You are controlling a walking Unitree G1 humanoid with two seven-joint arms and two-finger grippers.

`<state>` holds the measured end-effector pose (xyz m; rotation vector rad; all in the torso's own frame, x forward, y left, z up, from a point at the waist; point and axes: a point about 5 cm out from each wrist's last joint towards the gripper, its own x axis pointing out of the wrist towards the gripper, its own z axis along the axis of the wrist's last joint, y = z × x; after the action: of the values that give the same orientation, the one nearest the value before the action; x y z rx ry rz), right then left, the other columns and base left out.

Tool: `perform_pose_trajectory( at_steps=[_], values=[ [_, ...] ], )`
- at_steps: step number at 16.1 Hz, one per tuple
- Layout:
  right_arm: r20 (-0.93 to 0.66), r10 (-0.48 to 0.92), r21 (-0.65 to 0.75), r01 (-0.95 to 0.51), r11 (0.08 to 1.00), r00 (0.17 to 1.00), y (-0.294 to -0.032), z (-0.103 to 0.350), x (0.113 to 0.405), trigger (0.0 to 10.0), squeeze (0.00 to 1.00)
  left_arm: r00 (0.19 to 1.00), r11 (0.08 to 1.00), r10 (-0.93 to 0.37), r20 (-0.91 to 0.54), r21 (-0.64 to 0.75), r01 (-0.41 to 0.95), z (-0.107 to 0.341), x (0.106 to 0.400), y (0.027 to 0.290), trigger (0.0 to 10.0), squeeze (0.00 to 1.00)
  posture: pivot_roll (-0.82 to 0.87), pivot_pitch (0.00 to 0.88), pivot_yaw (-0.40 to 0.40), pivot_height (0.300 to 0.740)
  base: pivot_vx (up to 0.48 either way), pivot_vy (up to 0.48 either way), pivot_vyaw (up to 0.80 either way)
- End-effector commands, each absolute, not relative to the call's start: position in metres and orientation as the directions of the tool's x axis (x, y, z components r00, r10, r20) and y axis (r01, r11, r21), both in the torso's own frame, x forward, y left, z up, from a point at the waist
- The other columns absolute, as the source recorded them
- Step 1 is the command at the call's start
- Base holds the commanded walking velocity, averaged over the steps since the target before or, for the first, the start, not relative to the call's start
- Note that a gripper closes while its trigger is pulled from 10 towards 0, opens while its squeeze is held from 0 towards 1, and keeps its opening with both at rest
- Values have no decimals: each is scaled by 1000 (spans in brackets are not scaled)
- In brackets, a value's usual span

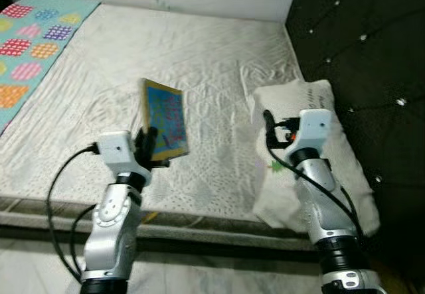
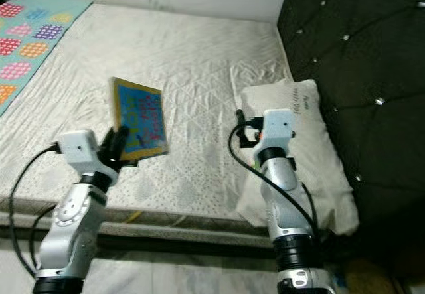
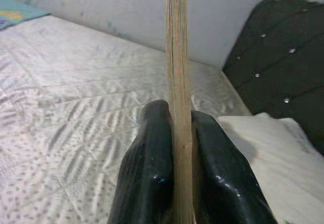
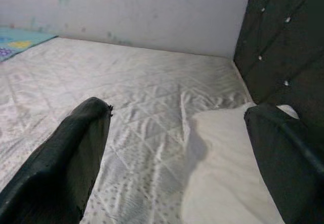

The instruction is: Clean up the room

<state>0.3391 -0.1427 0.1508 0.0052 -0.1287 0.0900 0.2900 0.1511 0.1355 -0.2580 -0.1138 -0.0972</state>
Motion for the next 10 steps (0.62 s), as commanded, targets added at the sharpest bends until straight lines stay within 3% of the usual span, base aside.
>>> perform_pose_trajectory(
  at_steps=[1,5,10],
  values=[
    [128,61,-11,-60,998,990,-153,150,338,10000,0,978,953,-123,171,-253,164,145,291,139,10000,0,15,106,-56,740,289,0,0],
    [129,53,-16,-52,999,990,-156,150,339,10000,0,976,949,-128,176,-266,172,146,292,137,10000,0,15,104,-55,740,287,0,0],
    [131,62,-25,-60,998,989,-157,150,339,10000,0,982,954,-113,153,-260,151,141,290,138,10000,0,22,98,-60,740,0,0,0]
  ],
)
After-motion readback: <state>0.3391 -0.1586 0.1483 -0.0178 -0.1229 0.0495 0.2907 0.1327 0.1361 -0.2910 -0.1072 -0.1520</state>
